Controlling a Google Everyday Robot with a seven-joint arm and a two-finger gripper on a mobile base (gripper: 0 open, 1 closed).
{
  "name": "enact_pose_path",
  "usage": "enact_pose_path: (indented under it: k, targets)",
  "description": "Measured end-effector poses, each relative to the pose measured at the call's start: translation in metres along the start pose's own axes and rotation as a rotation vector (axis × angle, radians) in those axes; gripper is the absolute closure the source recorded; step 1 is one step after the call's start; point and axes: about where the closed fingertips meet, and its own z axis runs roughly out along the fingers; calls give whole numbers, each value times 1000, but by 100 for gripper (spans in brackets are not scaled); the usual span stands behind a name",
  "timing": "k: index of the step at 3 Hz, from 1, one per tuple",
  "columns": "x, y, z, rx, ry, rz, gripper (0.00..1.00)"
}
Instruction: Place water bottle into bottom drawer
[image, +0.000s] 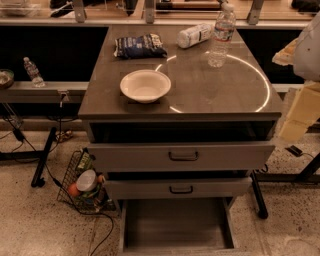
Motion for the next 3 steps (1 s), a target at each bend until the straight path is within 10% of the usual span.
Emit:
enact_pose_path:
  k: [2,3]
  targets:
    - [7,-12,2,11,-18,-1,0]
    - [30,-53,13,59,-61,11,0]
